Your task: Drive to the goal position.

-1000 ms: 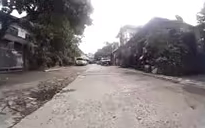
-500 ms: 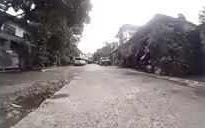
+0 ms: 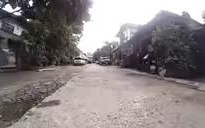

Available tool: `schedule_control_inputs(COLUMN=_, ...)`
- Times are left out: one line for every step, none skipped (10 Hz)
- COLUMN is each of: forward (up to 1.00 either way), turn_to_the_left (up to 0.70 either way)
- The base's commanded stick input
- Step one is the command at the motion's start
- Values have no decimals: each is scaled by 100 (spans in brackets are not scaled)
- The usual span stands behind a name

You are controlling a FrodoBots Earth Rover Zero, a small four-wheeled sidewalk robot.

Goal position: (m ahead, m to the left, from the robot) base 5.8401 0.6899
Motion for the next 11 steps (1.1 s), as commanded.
schedule_control_inputs(forward=70, turn_to_the_left=0)
schedule_control_inputs(forward=70, turn_to_the_left=0)
schedule_control_inputs(forward=70, turn_to_the_left=0)
schedule_control_inputs(forward=70, turn_to_the_left=0)
schedule_control_inputs(forward=70, turn_to_the_left=0)
schedule_control_inputs(forward=70, turn_to_the_left=0)
schedule_control_inputs(forward=70, turn_to_the_left=27)
schedule_control_inputs(forward=70, turn_to_the_left=0)
schedule_control_inputs(forward=70, turn_to_the_left=0)
schedule_control_inputs(forward=70, turn_to_the_left=0)
schedule_control_inputs(forward=70, turn_to_the_left=0)
